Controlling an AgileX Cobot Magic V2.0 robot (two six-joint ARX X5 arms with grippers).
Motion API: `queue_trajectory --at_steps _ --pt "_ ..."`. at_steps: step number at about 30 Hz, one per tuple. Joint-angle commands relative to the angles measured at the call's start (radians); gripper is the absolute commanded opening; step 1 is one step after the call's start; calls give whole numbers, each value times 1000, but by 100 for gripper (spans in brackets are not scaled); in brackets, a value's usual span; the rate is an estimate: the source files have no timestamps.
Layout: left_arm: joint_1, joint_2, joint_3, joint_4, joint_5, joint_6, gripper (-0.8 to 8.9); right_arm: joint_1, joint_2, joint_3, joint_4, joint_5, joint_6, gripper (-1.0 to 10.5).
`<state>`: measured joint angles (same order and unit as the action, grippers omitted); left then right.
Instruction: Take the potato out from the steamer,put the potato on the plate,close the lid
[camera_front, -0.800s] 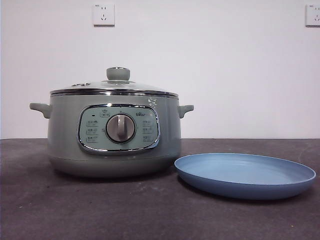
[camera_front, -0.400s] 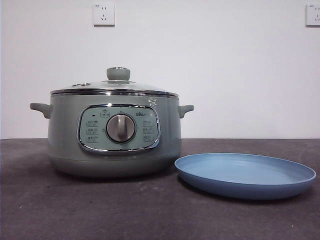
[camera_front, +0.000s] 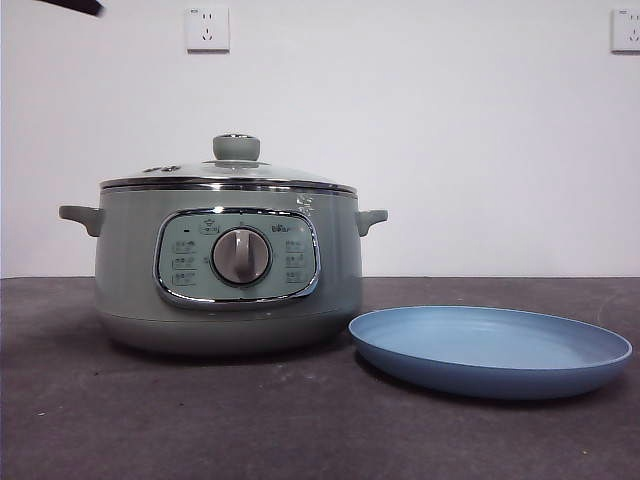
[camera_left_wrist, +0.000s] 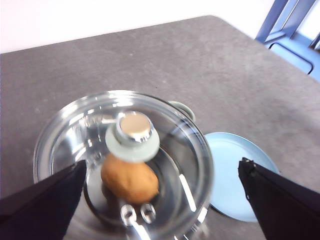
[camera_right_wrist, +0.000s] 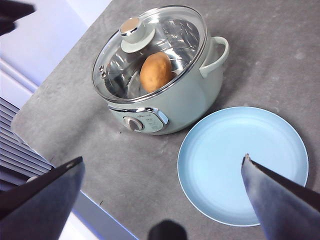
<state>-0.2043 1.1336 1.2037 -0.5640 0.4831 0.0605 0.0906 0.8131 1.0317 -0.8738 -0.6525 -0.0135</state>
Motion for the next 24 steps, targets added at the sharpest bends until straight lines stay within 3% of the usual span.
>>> queue_trajectory --at_steps 1,12,24 --pt "-38 95 48 26 -45 35 575 2 0 2 5 -1 -2 567" --pt "-127 417 229 42 -163 109 575 2 1 2 6 0 -2 567" --pt "-153 555 238 73 -195 113 563 2 14 2 6 4 -3 567"
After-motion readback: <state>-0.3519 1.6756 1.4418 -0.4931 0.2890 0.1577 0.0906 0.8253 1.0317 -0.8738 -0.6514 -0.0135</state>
